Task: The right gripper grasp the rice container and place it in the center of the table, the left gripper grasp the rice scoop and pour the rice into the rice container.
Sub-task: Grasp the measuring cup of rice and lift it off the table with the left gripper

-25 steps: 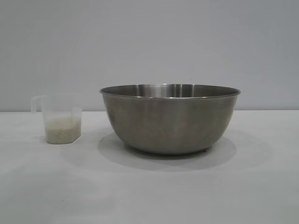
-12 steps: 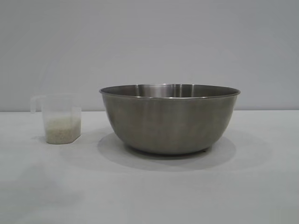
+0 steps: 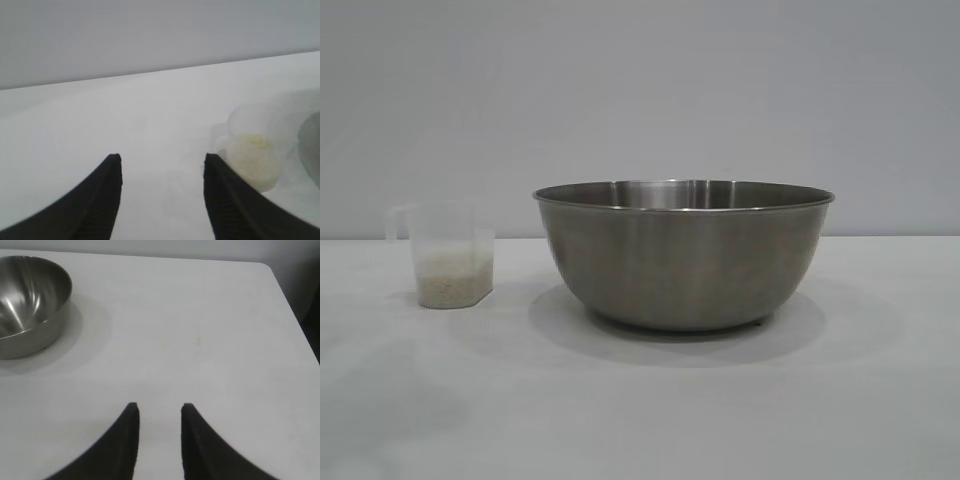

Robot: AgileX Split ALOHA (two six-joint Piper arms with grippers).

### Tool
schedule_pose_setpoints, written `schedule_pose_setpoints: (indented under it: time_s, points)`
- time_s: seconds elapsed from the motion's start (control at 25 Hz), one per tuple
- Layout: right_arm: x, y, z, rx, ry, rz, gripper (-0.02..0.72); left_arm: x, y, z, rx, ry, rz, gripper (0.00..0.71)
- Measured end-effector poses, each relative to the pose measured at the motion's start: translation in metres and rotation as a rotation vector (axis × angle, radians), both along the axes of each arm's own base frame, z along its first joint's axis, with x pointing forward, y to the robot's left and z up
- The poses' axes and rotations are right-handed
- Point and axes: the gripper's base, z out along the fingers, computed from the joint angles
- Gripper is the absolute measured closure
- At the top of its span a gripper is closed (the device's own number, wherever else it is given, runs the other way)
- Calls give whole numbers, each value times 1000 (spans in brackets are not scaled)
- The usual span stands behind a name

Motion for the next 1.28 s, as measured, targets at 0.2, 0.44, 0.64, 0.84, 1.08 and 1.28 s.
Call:
schedule_pose_setpoints:
  time_s: [0.2, 0.44, 0.64, 0.84, 1.08, 1.28]
  points:
    - [0, 0, 0, 0, 0, 0, 498, 4, -3, -11, -59, 57, 1, 401]
    - [0, 0, 0, 0, 0, 0, 498, 18, -7, -7, -85, 19, 4, 401]
    - [0, 0, 0, 0, 0, 0, 498, 31, -11, -22, -65, 60, 4, 401]
    - [0, 0, 0, 0, 0, 0, 498, 46, -17, -32, -61, 71, -2, 401]
    - [0, 0, 0, 0, 0, 0, 498, 60, -21, -28, -72, 33, -12, 401]
    - [0, 0, 0, 0, 0, 0, 498, 62, -22, -30, -70, 35, -12, 401]
